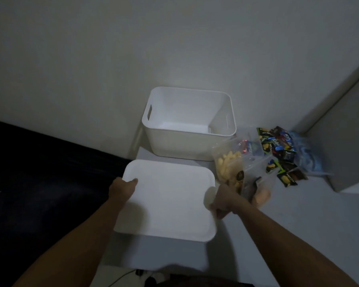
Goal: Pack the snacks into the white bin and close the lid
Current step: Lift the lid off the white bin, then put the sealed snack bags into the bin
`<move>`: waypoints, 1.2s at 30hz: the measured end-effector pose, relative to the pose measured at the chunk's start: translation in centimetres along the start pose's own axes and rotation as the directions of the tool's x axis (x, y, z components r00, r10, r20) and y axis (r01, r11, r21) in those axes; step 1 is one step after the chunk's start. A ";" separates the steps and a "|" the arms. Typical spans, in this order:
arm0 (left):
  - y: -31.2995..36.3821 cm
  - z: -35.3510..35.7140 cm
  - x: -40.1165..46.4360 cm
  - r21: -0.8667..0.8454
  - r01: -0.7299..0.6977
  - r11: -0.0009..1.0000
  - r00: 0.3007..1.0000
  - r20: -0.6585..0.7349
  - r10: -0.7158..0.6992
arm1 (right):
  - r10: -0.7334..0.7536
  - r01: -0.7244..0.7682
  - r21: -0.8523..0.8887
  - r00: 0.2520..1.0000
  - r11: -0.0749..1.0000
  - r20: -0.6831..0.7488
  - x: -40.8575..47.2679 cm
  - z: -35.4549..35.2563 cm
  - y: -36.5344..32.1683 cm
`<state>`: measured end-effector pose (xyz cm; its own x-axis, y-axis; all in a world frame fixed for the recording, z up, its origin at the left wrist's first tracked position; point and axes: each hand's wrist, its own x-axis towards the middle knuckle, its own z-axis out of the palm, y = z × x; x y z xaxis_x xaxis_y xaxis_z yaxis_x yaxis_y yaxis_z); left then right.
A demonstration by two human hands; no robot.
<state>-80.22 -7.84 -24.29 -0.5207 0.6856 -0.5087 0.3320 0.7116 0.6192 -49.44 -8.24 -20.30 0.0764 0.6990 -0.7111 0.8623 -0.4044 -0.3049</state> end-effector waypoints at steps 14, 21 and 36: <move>2.8 3.7 -1.6 0.368 -0.142 0.919 0.988 -0.005 0.154 | -0.143 0.144 -0.009 0.989 0.990 0.043 -1.3 -3.5 -0.2; 11.4 8.5 -8.0 0.108 -0.578 0.809 0.812 0.168 0.558 | -0.343 0.339 -0.120 0.939 0.933 -0.015 -5.1 -12.4 -1.3; 18.0 17.8 -15.5 0.071 -0.804 0.591 0.562 0.416 0.715 | -0.440 0.266 -0.511 0.861 0.817 -0.255 -2.1 -17.8 9.5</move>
<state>-52.15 -2.91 -15.94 0.2720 0.9579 -0.0920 0.6704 -0.1200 0.7323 -32.50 -3.09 -10.41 -0.1857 0.9301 -0.3170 0.9810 0.1569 -0.1143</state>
